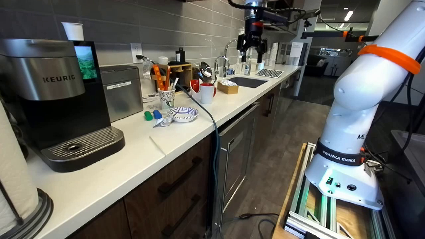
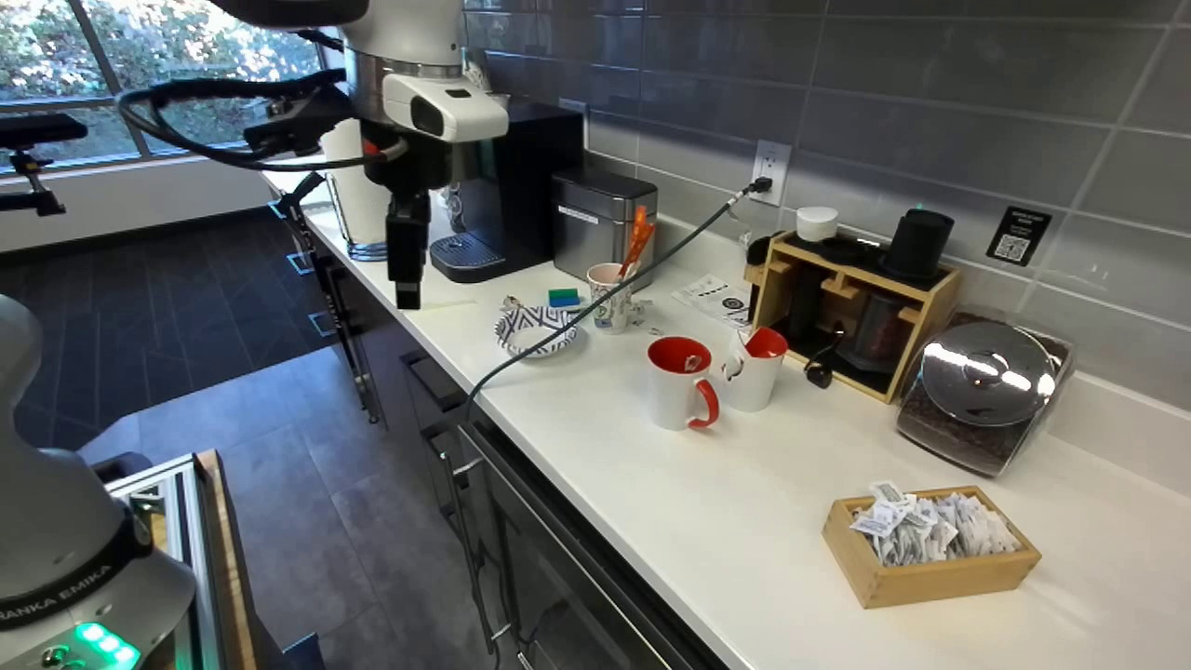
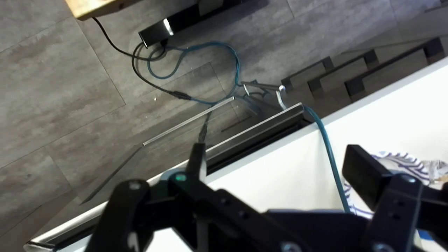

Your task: Pick up the plastic knife, and then place it in the cup

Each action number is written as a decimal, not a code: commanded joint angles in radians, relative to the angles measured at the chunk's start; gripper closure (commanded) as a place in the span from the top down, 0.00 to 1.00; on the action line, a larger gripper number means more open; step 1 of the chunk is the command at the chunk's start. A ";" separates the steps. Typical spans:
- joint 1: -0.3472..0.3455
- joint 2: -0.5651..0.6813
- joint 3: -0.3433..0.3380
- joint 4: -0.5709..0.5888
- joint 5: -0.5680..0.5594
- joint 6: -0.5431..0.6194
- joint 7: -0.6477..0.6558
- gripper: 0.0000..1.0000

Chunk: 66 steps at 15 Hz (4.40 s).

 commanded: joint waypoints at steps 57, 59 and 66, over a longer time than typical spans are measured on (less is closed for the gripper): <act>0.532 0.786 0.275 0.204 -0.428 0.789 1.004 0.95; 0.538 0.793 0.271 0.197 -0.432 0.821 1.009 0.91; 0.551 0.819 0.224 0.182 -0.428 0.958 1.022 0.78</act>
